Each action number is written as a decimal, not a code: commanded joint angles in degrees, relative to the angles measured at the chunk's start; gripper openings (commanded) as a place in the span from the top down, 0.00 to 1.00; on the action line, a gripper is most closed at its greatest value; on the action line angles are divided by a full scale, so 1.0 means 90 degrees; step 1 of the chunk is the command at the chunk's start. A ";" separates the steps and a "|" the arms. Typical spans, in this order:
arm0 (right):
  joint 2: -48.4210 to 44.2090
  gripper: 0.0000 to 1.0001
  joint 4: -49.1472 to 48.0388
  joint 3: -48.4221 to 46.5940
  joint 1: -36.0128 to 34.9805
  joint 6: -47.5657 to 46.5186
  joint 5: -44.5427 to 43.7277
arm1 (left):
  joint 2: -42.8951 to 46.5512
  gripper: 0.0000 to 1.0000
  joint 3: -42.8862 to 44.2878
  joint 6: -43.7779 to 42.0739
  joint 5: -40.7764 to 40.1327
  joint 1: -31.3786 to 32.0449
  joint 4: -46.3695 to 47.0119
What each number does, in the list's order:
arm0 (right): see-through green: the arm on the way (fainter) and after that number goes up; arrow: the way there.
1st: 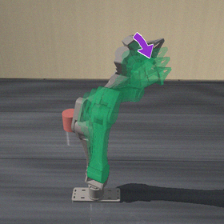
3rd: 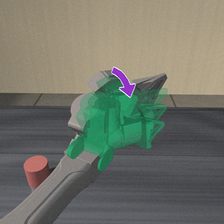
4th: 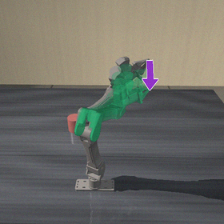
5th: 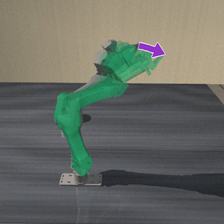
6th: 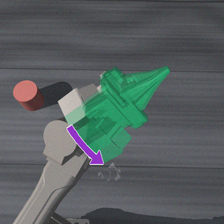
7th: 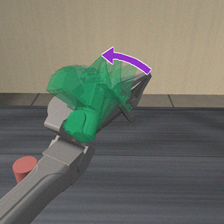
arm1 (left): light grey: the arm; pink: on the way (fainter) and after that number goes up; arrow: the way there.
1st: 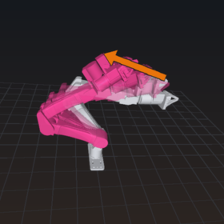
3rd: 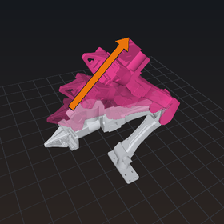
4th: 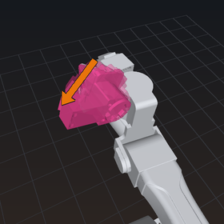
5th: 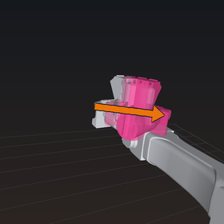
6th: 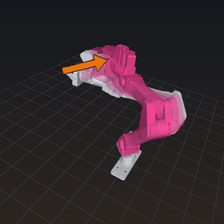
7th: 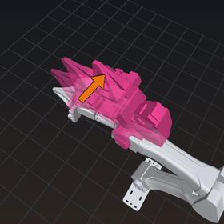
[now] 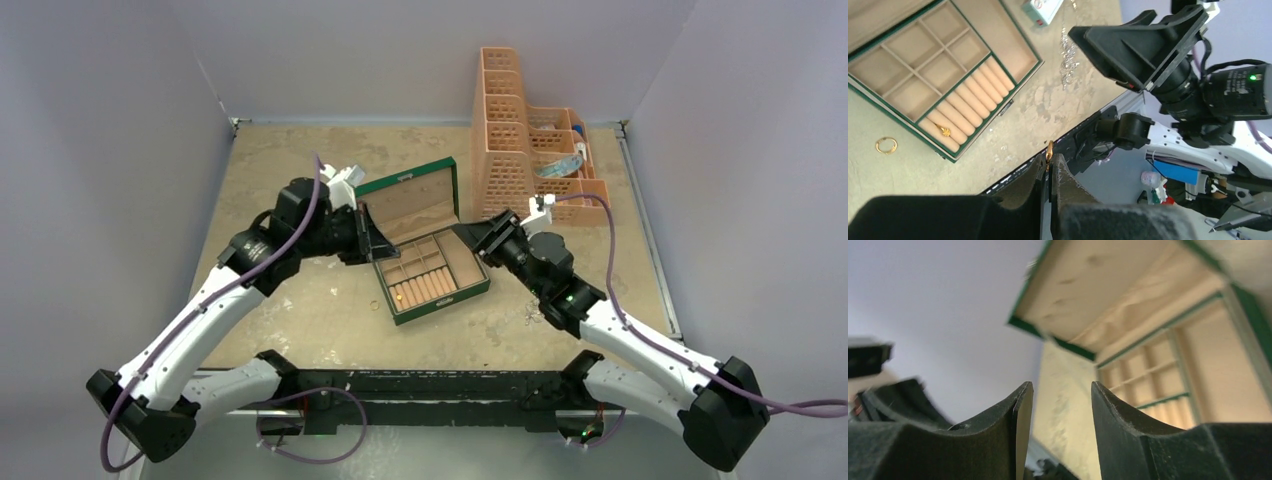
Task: Organize the mixed jewelry
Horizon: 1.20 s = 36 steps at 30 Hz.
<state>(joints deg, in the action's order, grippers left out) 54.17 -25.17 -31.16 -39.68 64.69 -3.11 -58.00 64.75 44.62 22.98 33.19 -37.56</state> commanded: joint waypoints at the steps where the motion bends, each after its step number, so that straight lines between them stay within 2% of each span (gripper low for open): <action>1: -0.0530 0.51 0.1721 -0.0279 0.0009 0.0219 -0.2014 | -0.0414 1.00 0.0003 0.0453 -0.1203 0.0754 -0.0329; 4: -0.0860 0.51 0.1852 -0.0134 0.0019 0.0235 -0.2288 | -0.0921 1.00 0.0061 0.0848 -0.1807 0.1284 -0.0473; 10: -0.1048 0.51 0.2277 -0.0172 0.0016 0.0234 -0.2616 | -0.2083 1.00 0.0243 0.1619 -0.2526 0.1771 -0.0956; 14: -0.1048 0.51 0.2422 -0.0196 0.0024 0.0167 -0.2717 | -0.2695 1.00 0.0364 0.1805 -0.2816 0.1935 -0.1187; 23: -0.0974 0.51 0.2402 -0.0161 0.0021 0.0072 -0.2733 | -0.3563 1.00 0.0696 0.2219 -0.3434 0.2045 -0.1601; 36: -0.0572 0.52 0.2174 -0.0190 0.0015 -0.0094 -0.2498 | -0.4059 1.00 0.1071 0.2468 -0.3917 0.2052 -0.1950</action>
<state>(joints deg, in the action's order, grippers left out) 48.36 -3.25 -31.16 -39.68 64.86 -24.75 -93.86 71.44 65.25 -9.28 51.46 -53.06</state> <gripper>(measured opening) 0.488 0.020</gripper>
